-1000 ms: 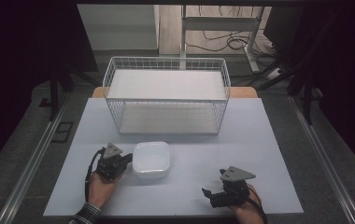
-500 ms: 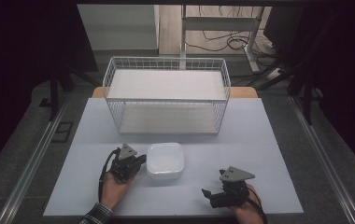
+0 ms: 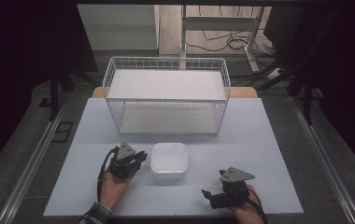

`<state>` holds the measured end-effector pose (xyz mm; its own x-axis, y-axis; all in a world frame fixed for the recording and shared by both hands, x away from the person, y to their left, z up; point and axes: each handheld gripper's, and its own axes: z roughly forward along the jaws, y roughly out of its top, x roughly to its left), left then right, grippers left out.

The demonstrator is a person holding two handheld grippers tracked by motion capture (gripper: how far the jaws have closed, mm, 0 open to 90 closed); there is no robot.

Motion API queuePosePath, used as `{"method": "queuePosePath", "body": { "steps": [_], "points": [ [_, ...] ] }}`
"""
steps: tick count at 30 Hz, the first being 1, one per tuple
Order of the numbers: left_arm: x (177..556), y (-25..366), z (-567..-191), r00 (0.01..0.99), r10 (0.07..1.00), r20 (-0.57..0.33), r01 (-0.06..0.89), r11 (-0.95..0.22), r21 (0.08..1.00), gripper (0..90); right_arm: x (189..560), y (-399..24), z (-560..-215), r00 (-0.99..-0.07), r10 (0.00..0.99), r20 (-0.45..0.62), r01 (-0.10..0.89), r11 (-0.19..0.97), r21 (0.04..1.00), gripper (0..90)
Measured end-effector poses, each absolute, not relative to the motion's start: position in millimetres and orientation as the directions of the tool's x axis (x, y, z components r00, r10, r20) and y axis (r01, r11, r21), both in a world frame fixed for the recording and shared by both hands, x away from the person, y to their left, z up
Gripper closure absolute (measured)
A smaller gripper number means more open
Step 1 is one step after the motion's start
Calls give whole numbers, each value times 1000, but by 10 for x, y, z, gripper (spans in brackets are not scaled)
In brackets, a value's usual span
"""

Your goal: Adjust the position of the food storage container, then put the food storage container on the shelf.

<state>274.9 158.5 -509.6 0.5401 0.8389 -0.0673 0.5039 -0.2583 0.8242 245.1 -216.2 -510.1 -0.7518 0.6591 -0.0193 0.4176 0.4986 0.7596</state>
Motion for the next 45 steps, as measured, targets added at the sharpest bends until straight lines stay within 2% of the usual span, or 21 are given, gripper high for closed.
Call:
{"method": "queuePosePath", "body": {
  "steps": [6,10,13,17,22,28,34,45],
  "points": [
    [2558,1781,-5021,565,820,-91,480,-237,845,486,2444,-2167,-5090,-750,661,-24,406,489,772,48],
    [2414,1832,-5056,581,809,-91,473,-244,847,244,2438,-2168,-5085,-751,660,-24,399,482,780,47],
    [2281,1862,-5096,582,808,-90,486,-257,836,123,2434,-2169,-5082,-753,658,-24,395,481,783,46],
    [2142,1900,-5140,584,806,-96,499,-264,825,45,2436,-2169,-5088,-753,657,-19,395,475,786,41],
    [2115,1904,-5168,585,808,-69,474,-271,838,34,2439,-2166,-5090,-752,659,-14,392,465,794,28],
    [2174,1909,-5235,595,798,-89,475,-261,841,32,2452,-2158,-5086,-747,664,-16,380,447,810,14],
    [2222,1856,-5211,620,782,-70,461,-291,838,24,2501,-2118,-5064,-758,652,19,395,436,809,23],
    [2402,1752,-5097,641,756,-134,504,-283,816,11,2666,-1995,-4937,-743,664,79,444,401,801,10]
  ]
}}
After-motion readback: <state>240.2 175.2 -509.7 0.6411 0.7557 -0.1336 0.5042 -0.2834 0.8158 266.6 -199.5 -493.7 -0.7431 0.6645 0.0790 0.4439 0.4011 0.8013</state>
